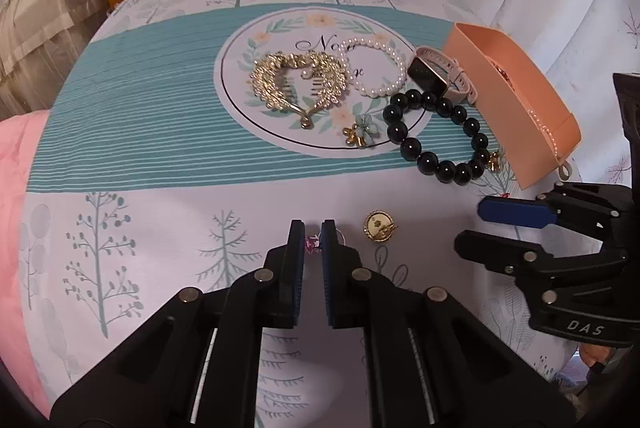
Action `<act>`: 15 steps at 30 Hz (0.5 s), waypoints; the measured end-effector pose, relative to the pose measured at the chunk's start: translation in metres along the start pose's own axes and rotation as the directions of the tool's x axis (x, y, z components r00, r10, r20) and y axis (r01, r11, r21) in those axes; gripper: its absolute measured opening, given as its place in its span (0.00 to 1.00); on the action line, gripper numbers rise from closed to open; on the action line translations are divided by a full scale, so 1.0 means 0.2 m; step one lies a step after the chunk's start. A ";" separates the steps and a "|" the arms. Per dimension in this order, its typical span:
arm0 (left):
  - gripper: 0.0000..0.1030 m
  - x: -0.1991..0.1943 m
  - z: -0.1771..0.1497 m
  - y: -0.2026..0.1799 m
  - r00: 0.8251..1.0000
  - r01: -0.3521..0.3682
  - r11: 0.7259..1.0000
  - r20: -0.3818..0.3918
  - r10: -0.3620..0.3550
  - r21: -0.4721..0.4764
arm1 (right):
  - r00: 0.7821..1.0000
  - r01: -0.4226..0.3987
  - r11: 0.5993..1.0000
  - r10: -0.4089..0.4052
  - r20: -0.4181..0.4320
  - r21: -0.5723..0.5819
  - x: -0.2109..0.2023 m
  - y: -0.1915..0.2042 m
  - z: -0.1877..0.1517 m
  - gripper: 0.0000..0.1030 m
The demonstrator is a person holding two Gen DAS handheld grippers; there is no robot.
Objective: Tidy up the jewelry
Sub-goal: 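Grasp the gold coin pendant with the right tool while the left tool holds the ring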
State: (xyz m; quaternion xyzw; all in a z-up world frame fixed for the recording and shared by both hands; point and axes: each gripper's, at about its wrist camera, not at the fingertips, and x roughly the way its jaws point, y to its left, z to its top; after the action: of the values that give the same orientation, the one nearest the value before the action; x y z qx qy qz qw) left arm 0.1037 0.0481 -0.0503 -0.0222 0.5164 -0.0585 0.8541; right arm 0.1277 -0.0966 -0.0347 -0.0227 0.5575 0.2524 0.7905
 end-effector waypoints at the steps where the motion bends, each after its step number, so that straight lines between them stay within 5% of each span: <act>1: 0.06 -0.01 0.00 0.00 1.000 -0.001 1.000 0.006 0.001 0.001 | 1.000 -0.001 1.000 0.001 0.002 -0.009 0.00 0.02 0.01 0.37; 15: 0.06 -0.18 -0.03 0.10 0.997 -0.019 0.997 0.069 0.024 -0.075 | 1.000 -0.001 0.990 0.003 0.009 -0.139 0.10 0.26 0.10 0.37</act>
State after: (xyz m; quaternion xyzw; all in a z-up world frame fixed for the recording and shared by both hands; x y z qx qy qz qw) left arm 0.0833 0.0718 -0.0242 -0.0506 0.4881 -0.0292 0.8708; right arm 0.1287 -0.0374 -0.0319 -0.0760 0.5352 0.2914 0.7892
